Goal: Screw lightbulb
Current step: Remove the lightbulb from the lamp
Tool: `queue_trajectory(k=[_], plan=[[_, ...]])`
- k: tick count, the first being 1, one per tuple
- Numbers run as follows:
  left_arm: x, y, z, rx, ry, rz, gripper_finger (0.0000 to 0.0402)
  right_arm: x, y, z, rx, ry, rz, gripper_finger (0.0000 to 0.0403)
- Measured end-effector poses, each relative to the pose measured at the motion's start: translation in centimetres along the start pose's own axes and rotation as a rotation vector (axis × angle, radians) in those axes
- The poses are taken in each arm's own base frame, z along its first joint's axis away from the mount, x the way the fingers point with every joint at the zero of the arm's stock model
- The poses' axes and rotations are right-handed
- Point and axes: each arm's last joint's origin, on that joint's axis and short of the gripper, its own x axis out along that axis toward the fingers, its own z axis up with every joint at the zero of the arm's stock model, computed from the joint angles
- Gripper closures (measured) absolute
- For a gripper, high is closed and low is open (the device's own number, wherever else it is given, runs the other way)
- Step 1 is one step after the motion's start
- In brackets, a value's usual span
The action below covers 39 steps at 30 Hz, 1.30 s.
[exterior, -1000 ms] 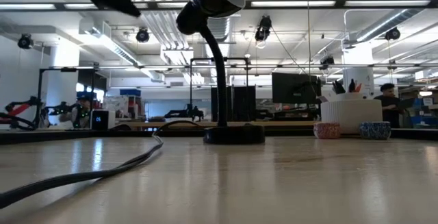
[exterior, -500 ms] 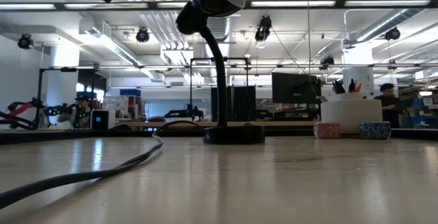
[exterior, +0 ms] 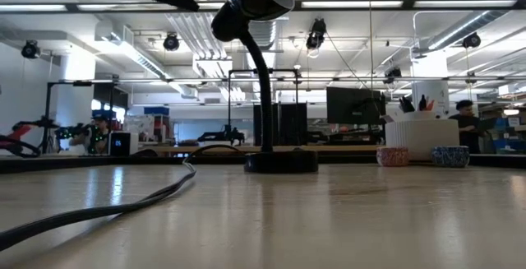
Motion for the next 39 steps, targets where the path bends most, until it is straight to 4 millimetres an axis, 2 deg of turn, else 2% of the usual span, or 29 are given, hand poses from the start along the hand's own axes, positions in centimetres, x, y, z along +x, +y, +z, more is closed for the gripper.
queue_trajectory(k=[5, 10, 15, 19, 22, 27, 31, 35, 39], plan=[[0.9, 5.1, 1.6, 0.045, 0.027, -0.01, 0.0075, 0.3, 0.0, -0.4, -0.048, 0.026, -0.006, 0.0109], [3.1, 7.9, 2.8, 0.13, -0.002, -0.116, 0.0075, 0.5, -0.5, -0.7, -0.07, 0.042, -0.015, 0.0106], [5.7, 7.6, 3.4, 0.231, 0.028, -0.176, 0.0075, 0.9, 0.0, -1.5, -0.024, 0.047, -0.016, 0.0099], [6.9, 7.4, 4.7, 0.285, 0.023, -0.192, 0.0074, 1.6, 0.8, -2.6, 0.019, 0.078, -0.014, 0.0097], [7.8, 7.4, 5.3, 0.323, 0.04, -0.205, 0.0074, 1.8, 0.8, -2.6, 0.054, 0.066, -0.024, 0.0101], [9.4, 6.8, 5.3, 0.358, 0.092, -0.231, 0.0074, 2.8, -0.1, -1.8, 0.053, -0.004, -0.05, 0.0106], [10.4, 6.2, 5.0, 0.367, 0.121, -0.244, 0.0074, 3.7, -1.2, -1.5, 0.041, -0.014, 0.011, 0.0099], [10.7, 6.0, 4.9, 0.353, 0.128, -0.25, 0.0074, 4.8, -2.2, -1.8, 0.056, -0.006, 0.079, 0.0092], [10.6, 6.0, 4.8, 0.342, 0.129, -0.253, 0.0089, 5.4, -3.0, -1.9, 0.065, 0.004, 0.065, 0.0095]])
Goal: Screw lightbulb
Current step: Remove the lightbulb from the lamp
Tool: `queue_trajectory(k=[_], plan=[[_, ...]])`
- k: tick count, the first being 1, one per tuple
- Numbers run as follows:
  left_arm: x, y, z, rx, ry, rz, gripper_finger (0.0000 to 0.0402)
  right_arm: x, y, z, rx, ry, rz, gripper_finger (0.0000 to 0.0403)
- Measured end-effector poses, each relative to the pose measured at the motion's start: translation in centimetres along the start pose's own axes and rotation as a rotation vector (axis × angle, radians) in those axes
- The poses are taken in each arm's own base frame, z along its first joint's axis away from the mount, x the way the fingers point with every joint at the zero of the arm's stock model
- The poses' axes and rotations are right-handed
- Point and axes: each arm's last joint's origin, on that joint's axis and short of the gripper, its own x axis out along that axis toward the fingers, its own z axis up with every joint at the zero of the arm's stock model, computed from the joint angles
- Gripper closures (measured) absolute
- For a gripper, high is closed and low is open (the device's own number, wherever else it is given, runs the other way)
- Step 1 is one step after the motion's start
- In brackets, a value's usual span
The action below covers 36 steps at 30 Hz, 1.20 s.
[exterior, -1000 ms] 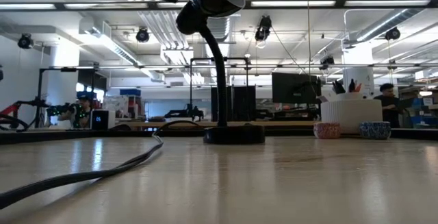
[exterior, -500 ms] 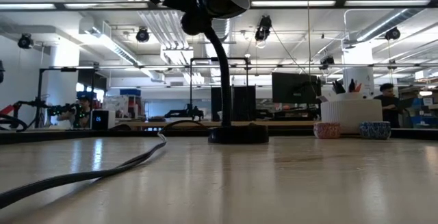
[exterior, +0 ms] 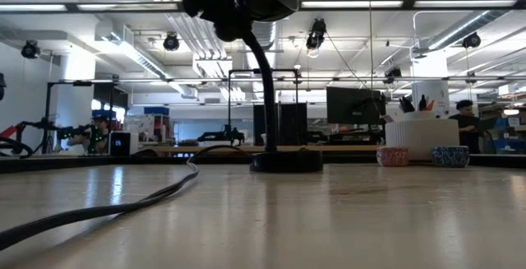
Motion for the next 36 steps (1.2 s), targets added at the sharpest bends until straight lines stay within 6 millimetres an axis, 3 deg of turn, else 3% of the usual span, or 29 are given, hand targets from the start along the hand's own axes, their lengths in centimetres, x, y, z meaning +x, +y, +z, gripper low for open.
queue_trajectory(k=[5, 20, 31, 36], plan=[[-0.2, 0.0, 0.0, -0.017, -0.001, 0.004, 0.0146, 0.1, -0.4, 0.5, 0.001, -0.032, 0.015, 0.0102], [-0.2, -0.3, 0.6, -0.034, -0.048, 0.014, 0.0147, 0.3, -0.7, 0.8, 0.239, -0.065, 0.029, 0.0134], [-0.8, -0.6, 0.5, -0.009, -0.076, -0.068, 0.0148, 0.1, -0.5, 0.3, -0.279, -0.026, 0.062, 0.0186], [-1.1, -0.7, 0.4, -0.021, -0.077, -0.086, 0.0148, 0.0, -0.3, 0.3, -0.667, -0.039, 0.066, 0.0201]])
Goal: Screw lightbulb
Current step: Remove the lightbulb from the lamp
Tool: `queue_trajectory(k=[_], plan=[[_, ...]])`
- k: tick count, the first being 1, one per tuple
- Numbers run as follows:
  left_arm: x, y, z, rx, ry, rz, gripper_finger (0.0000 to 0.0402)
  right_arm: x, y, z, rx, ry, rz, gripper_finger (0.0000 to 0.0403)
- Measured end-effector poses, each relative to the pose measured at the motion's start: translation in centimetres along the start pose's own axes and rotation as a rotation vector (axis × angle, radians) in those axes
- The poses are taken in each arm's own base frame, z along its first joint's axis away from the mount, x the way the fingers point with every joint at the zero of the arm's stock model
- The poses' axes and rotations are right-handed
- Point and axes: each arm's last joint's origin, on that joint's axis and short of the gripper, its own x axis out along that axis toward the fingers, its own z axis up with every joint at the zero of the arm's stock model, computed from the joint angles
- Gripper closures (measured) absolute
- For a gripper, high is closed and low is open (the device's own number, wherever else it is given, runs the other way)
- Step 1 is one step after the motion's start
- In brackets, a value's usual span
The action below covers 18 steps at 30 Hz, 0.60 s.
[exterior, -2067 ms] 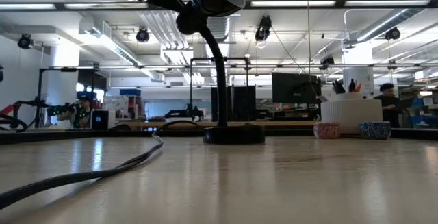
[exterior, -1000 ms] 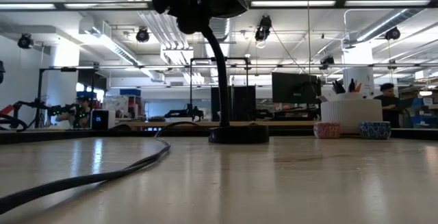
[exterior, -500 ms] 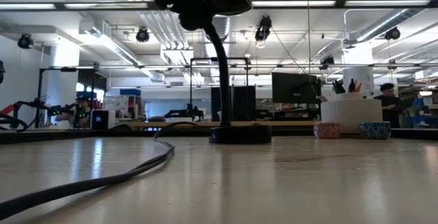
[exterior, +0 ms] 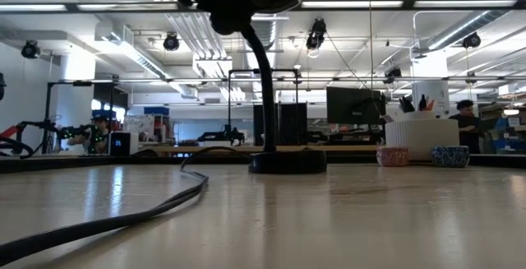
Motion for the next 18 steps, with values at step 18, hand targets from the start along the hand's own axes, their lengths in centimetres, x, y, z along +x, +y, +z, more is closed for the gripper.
queue_trajectory(k=[18], plan=[[0.0, -0.02, 0.01, -0.048, -0.002, 0.001, 0.0148, -0.19, 0.49, 0.2, -0.808, 0.054, -0.013, 0.0166]])
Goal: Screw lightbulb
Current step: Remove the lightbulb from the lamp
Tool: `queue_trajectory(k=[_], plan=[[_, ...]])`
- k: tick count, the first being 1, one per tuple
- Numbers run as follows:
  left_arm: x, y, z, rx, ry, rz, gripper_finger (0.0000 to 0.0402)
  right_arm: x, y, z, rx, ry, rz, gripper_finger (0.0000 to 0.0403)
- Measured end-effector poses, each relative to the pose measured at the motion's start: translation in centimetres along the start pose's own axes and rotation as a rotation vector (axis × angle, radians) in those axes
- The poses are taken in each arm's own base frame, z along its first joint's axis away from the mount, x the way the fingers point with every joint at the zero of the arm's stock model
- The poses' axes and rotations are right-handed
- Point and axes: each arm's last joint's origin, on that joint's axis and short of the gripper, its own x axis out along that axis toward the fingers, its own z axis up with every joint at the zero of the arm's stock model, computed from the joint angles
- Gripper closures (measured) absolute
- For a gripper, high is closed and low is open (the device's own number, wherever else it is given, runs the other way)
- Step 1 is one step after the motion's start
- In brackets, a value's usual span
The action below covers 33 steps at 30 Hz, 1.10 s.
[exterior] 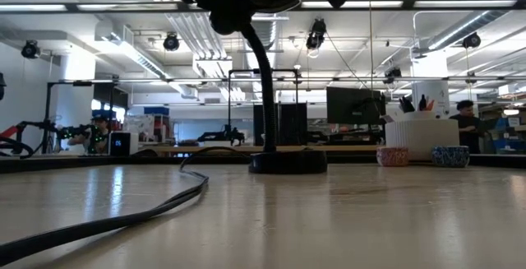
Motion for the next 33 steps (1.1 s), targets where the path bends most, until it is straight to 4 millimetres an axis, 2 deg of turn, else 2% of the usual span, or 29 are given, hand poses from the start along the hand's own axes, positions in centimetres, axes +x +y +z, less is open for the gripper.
queue_trajectory(k=[8, 14, 16, 18, 20, 23, 26, 31, 33], plan=[[0.0, -0.1, 0.0, -0.016, 0.002, -0.001, 0.0149, -0.5, 0.0, 0.6, -0.042, 0.049, -0.003, 0.0113], [0.0, 0.0, 0.0, -0.019, 0.015, 0.018, 0.0149, -3.3, -0.7, 2.6, 0.119, -0.021, -0.06, 0.0093], [0.0, 0.0, 0.0, -0.011, 0.013, 0.022, 0.0149, -4.1, -1.2, 3.1, 0.231, -0.035, -0.078, 0.0092], [0.0, 0.1, 0.1, -0.004, 0.011, 0.039, 0.0149, -4.8, -1.6, 3.3, 0.458, -0.001, -0.103, 0.0093], [0.0, 0.0, 0.2, 0.002, 0.011, 0.055, 0.0149, -5.2, -1.9, 3.1, 0.786, 0.042, -0.142, 0.0096], [0.1, 0.1, 0.1, 0.038, 0.023, 0.076, 0.0149, -5.8, -2.2, 2.2, 1.445, 0.012, -0.182, 0.0101], [0.0, 0.2, 0.1, 0.088, 0.043, 0.104, 0.0149, -5.4, -2.3, 1.2, 2.077, -0.085, -0.107, 0.0111], [0.0, 0.3, 0.1, 0.116, 0.06, 0.137, 0.0149, -3.2, -1.8, -0.1, 2.675, -0.079, 0.02, 0.0128], [0.0, 0.4, 0.2, 0.116, 0.052, 0.147, 0.0149, -2.5, -1.6, -0.8, 2.83, -0.042, 0.022, 0.0134]])
